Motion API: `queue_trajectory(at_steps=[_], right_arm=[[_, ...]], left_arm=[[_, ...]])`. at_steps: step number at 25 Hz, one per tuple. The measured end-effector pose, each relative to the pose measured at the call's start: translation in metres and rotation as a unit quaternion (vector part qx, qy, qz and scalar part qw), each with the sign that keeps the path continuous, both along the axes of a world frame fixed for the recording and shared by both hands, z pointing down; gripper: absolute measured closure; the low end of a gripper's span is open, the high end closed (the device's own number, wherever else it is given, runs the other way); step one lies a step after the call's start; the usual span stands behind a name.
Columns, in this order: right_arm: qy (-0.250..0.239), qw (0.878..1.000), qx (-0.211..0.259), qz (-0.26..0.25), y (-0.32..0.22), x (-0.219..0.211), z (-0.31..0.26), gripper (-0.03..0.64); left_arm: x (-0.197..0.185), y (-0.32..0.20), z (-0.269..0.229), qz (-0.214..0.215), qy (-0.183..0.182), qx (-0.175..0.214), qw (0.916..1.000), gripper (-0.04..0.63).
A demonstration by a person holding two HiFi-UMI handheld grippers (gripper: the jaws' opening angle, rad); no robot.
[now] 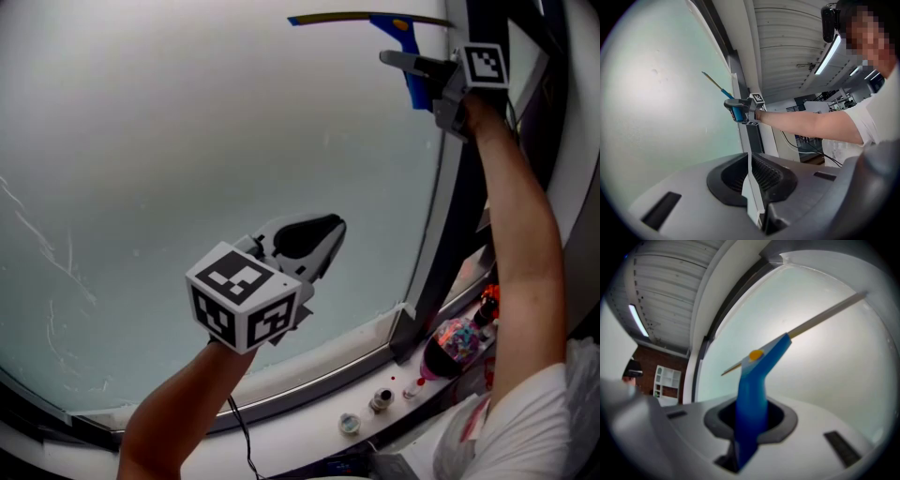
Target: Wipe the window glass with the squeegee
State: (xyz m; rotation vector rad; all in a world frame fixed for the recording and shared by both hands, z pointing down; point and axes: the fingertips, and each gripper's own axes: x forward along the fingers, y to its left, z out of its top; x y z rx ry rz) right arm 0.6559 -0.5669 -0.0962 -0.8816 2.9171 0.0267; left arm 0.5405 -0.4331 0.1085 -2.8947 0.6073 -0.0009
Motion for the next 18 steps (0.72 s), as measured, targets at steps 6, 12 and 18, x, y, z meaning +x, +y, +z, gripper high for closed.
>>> queue_trajectory(at_steps=[6, 12, 18], right_arm=[[0.010, 1.000, 0.001, -0.007, 0.002, -0.004, 0.010, 0.532], [-0.004, 1.000, -0.001, -0.002, -0.001, -0.003, 0.046, 0.532], [-0.012, 1.000, 0.001, -0.010, 0.001, -0.006, 0.064, 0.532]], left_arm=[[0.005, 0.000, 0.006, 0.004, 0.006, -0.015, 0.9999, 0.548], [0.004, -0.001, 0.038, 0.010, 0.000, -0.038, 0.9992, 0.548], [0.000, 0.000, 0.056, 0.011, -0.002, -0.054, 0.9985, 0.548]])
